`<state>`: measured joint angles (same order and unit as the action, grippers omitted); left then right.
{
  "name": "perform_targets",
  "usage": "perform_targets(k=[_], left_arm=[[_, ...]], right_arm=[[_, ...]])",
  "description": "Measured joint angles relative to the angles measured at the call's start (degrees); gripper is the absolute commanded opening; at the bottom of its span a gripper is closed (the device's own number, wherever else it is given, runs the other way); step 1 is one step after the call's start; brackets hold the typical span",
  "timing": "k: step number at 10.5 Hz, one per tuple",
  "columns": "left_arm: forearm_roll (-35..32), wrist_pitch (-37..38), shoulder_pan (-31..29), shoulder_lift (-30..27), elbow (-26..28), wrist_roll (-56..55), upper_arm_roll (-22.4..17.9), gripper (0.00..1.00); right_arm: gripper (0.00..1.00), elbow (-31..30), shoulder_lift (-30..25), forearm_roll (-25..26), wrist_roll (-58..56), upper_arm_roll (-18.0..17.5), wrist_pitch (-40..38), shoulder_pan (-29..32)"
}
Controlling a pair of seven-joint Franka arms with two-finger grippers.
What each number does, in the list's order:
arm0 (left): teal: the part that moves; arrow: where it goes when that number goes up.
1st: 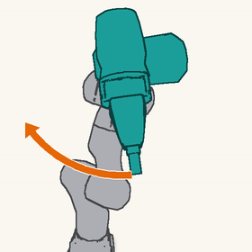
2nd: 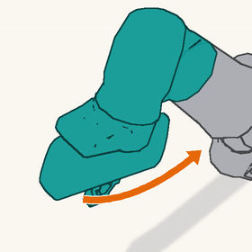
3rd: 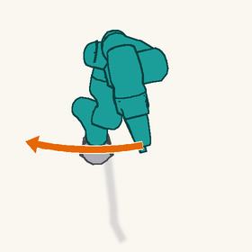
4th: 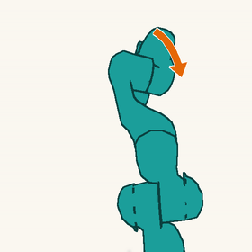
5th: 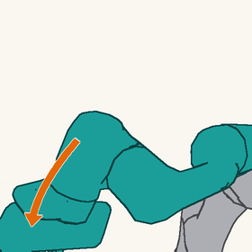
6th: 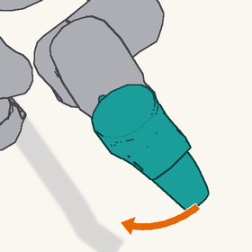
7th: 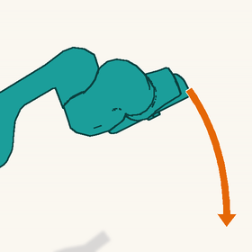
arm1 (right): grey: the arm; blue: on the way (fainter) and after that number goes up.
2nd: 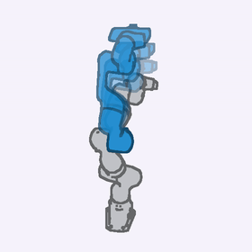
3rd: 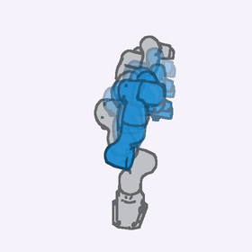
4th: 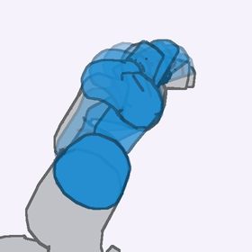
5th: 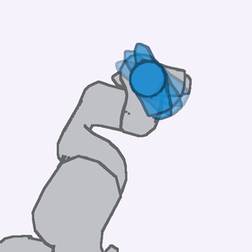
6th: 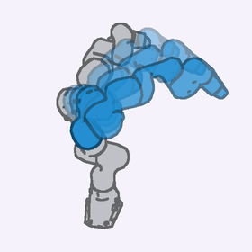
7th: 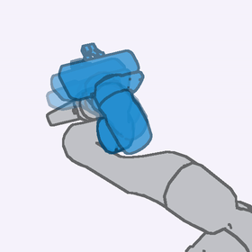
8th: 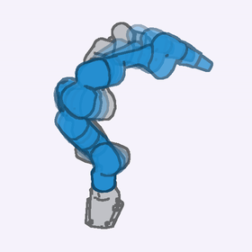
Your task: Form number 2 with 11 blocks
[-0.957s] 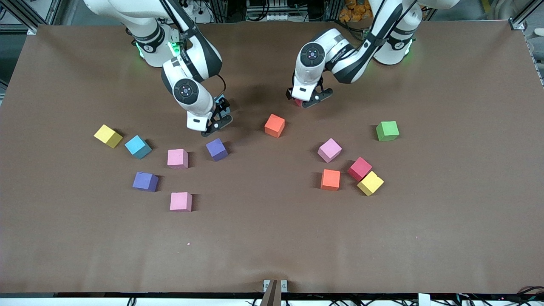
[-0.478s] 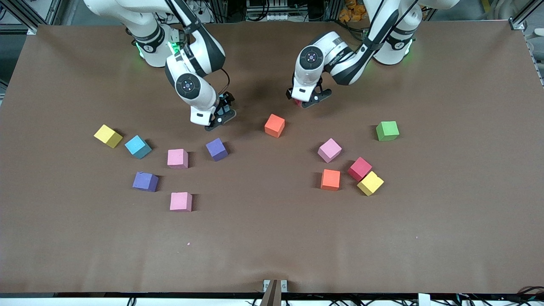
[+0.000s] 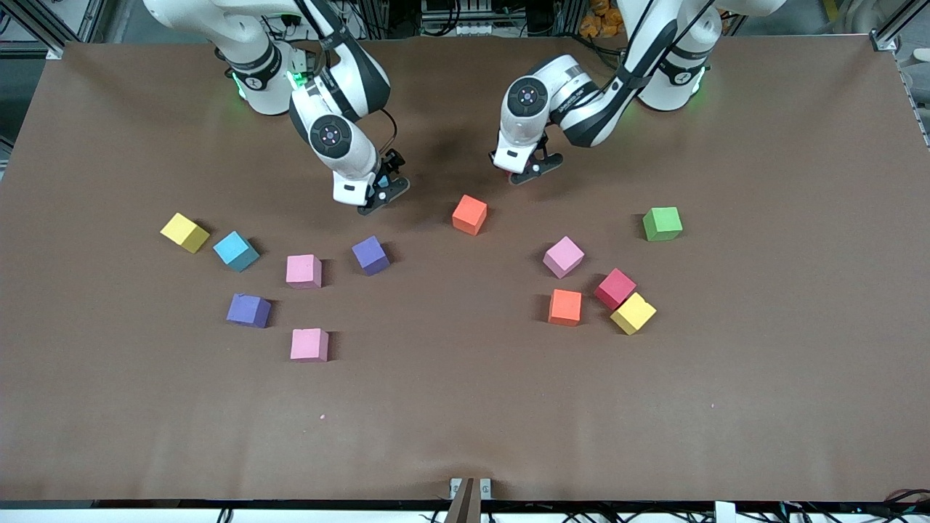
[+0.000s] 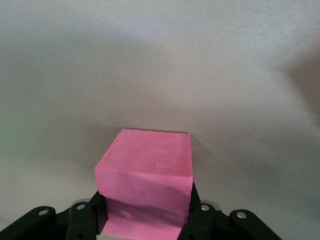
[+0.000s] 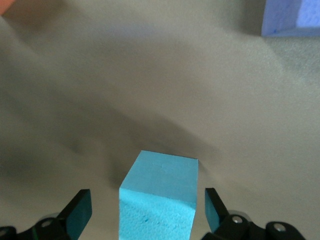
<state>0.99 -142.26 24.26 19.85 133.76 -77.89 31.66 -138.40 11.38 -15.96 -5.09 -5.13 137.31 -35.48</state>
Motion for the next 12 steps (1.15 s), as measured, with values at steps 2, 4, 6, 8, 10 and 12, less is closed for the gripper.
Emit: perform_targets(k=[2,4,6,8,10,12], left_arm=[[-0.09,-0.04,1.54,0.59,-2.87,0.41,0.15,0.13],[-0.16,0.42,3.99,2.10,-6.92,2.71,0.23,0.13],[-0.17,2.01,6.60,4.11,-10.61,4.31,0.25,0.12],[-0.87,3.42,8.73,6.04,-13.08,5.43,0.20,0.12],[-2.26,6.12,9.62,7.88,-15.56,6.02,0.17,0.14],[-2.77,6.69,9.86,9.83,-16.98,6.38,0.07,0.14]], right_arm=[[1.00,-1.37,0.00,0.00,0.00,0.00,1.37,-0.16],[1.00,-2.02,0.00,0.00,0.00,0.02,1.44,-0.17],[0.93,-2.68,0.01,-0.01,0.00,0.03,1.47,-0.18],[0.14,-3.27,0.03,-0.02,0.01,0.03,2.12,-0.19],[0.08,-3.54,0.03,-0.02,0.02,0.05,2.77,-0.19],[0.08,-3.50,-0.41,-0.03,-0.02,0.32,2.82,-0.18]])
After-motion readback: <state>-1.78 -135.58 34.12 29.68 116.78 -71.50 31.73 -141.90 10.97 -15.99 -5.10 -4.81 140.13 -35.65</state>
